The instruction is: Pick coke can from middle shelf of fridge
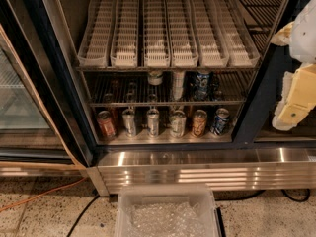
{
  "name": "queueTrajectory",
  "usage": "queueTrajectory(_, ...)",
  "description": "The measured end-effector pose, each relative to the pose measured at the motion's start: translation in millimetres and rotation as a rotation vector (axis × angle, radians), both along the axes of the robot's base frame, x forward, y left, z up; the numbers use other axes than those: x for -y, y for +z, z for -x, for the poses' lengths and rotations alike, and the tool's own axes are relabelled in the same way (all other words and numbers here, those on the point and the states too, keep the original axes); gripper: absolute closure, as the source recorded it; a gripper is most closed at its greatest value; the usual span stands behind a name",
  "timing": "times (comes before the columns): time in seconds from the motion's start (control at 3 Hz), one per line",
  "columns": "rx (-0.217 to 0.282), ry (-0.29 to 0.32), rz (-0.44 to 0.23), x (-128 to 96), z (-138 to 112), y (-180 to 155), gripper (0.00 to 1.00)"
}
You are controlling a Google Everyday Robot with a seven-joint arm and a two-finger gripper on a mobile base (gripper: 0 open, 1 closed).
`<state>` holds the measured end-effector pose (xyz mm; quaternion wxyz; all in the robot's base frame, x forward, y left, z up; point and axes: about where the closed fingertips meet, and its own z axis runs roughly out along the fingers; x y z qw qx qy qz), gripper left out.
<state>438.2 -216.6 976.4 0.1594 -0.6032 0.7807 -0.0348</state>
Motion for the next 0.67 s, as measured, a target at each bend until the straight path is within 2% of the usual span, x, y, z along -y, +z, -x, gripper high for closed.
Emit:
queueTrajectory(0.33, 0.009, -0.01, 0.002, -2, -2, -7, 0.0)
queueTrajectory(0.67, -0.032, -0.033, -0.062, -17, -8, -53, 0.0)
